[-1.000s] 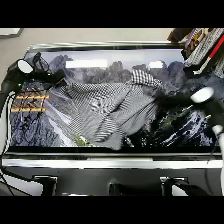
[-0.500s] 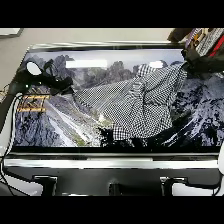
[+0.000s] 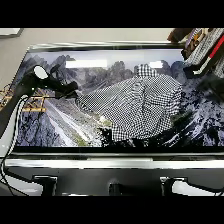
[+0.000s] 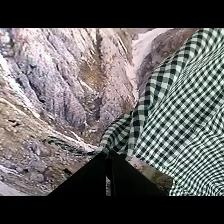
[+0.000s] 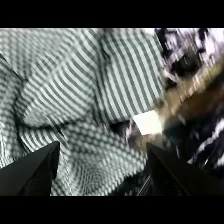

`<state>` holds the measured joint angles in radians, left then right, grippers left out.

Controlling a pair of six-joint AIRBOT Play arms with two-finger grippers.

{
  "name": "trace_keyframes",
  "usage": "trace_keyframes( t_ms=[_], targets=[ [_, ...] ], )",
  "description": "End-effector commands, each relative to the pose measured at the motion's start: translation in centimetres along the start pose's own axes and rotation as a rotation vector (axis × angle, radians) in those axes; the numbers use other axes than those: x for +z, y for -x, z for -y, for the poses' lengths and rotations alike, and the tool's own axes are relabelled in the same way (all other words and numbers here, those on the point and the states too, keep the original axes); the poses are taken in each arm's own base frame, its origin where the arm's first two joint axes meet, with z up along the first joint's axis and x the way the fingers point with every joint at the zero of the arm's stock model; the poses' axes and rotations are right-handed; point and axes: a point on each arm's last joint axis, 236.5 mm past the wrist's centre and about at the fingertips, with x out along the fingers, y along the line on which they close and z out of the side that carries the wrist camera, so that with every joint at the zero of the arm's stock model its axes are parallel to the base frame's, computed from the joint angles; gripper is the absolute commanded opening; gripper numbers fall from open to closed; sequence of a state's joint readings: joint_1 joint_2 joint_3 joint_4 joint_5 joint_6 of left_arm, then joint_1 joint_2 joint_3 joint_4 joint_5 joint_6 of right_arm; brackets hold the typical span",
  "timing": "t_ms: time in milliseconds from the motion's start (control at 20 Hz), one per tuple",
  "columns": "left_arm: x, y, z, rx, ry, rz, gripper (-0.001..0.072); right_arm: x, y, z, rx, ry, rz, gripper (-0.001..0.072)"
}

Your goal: Fold the clothes and pants, and hang the long-sleeved shirts on hangers.

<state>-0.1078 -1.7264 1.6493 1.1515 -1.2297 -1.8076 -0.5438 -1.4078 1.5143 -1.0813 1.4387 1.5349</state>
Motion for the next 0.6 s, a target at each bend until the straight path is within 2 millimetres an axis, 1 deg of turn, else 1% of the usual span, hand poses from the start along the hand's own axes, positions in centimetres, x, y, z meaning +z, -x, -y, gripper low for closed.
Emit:
trace_keyframes(
  t_ms=[0, 50, 150, 250, 300, 350, 550],
  targets=[
    [0.4, 0.0, 0.0, -0.003, 0.002, 0.016, 0.0017, -7.9, -3.9, 3.1, 0.107, -0.105, -0.19, 0.0624],
    [0.4, 0.0, 0.0, -0.003, 0.002, 0.017, 0.0018, -10.1, -5.9, 3.6, 0.108, -0.115, -0.242, 0.0619],
    [0.4, 0.0, 0.0, -0.003, 0.002, 0.017, 0.0018, -13.5, -9.4, 4.7, 0.099, -0.114, -0.291, 0.0618],
    [0.4, 0.0, -0.1, -0.002, 0.002, 0.017, 0.0018, -15.0, -11.6, 4.9, 0.094, -0.071, -0.291, 0.0618],
    [0.4, 0.0, -0.1, -0.002, 0.002, 0.017, 0.0018, -15.1, -12.4, 4.7, 0.088, -0.036, -0.278, 0.0619],
    [0.4, 0.0, 0.0, -0.003, 0.002, 0.017, 0.0018, -14.8, -13.0, 4.3, 0.081, 0.004, -0.256, 0.0619],
    [0.4, 0.0, 0.0, -0.003, 0.002, 0.016, 0.0018, -12.4, -14.6, 3.2, 0.045, 0.082, -0.137, 0.0639]
  ],
)
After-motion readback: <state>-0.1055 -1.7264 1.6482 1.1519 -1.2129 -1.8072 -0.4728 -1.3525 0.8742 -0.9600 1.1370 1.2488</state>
